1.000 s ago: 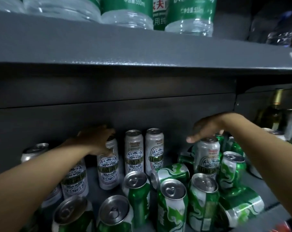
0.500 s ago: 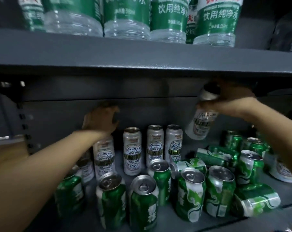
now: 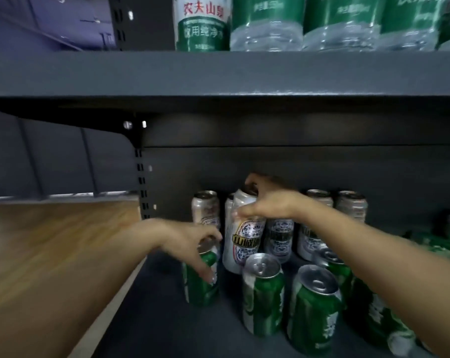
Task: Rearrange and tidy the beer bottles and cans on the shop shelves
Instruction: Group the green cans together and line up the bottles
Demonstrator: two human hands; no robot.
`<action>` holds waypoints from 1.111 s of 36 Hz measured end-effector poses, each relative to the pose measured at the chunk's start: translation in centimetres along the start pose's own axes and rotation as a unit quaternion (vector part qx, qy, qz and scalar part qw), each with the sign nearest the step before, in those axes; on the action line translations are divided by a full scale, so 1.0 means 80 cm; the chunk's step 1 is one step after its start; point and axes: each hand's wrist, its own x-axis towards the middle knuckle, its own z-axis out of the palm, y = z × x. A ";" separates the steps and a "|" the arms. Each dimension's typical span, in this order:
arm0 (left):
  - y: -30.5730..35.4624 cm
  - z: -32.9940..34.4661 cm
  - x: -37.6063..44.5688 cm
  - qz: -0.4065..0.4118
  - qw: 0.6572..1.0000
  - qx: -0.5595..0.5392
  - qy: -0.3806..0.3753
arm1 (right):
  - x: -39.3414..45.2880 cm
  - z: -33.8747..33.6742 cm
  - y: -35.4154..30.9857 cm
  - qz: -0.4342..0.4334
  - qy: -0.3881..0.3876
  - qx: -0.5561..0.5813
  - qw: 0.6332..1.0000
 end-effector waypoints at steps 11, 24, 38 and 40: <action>-0.007 0.026 -0.029 0.043 0.995 0.021 0.084 | 0.025 0.041 -0.039 0.003 -0.016 -0.058 0.998; -0.045 0.002 -0.036 -0.027 0.968 -0.198 0.150 | 0.021 0.091 -0.073 0.005 0.017 -0.161 0.987; -0.016 -0.027 0.009 -0.007 0.978 -0.119 0.169 | 0.026 -0.027 0.051 0.105 0.092 -0.134 0.981; -0.015 -0.028 0.006 -0.035 0.978 -0.092 0.182 | 0.022 -0.028 0.075 0.125 0.051 -0.189 0.973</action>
